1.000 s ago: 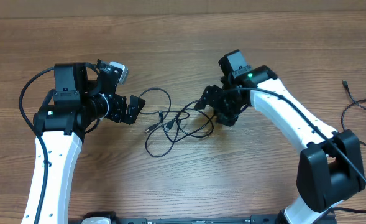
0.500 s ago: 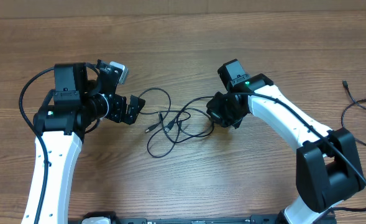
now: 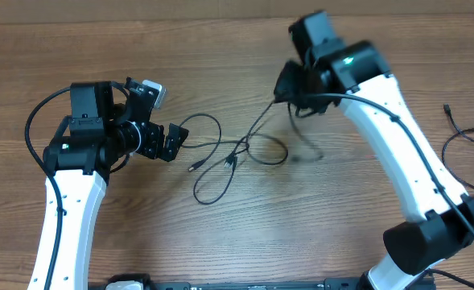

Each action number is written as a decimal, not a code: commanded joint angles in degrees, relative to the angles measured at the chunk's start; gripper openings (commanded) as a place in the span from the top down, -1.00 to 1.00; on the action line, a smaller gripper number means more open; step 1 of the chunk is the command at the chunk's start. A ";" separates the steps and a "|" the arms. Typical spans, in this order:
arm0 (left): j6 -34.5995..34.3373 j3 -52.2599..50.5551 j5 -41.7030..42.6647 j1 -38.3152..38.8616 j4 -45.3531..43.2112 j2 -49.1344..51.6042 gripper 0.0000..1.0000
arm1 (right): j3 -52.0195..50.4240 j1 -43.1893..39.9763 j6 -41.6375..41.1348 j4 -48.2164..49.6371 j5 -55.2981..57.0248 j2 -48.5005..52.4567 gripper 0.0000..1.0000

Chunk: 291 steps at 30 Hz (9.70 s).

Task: Untangle cables

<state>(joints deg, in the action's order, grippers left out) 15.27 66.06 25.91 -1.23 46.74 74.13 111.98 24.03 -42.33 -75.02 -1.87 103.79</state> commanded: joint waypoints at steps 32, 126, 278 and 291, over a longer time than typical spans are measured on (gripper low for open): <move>1.46 1.22 0.87 -0.09 -0.22 -1.11 -1.00 | 36.39 0.13 3.15 0.48 -5.05 -1.68 0.92; 1.46 1.22 0.90 -0.09 -0.22 -1.11 -0.99 | -6.40 2.86 21.05 12.37 9.31 -1.11 -1.00; 1.46 1.22 0.87 -0.09 -0.22 -1.11 -0.99 | -18.99 2.86 33.42 28.13 19.63 -39.17 0.93; 1.46 1.22 0.90 -0.09 -0.22 -1.11 -0.99 | -18.99 -15.45 36.44 46.95 30.93 -28.17 0.93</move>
<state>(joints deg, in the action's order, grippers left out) 15.46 66.06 25.96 -1.23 46.72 74.13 91.88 13.30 -6.81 -30.44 26.06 73.45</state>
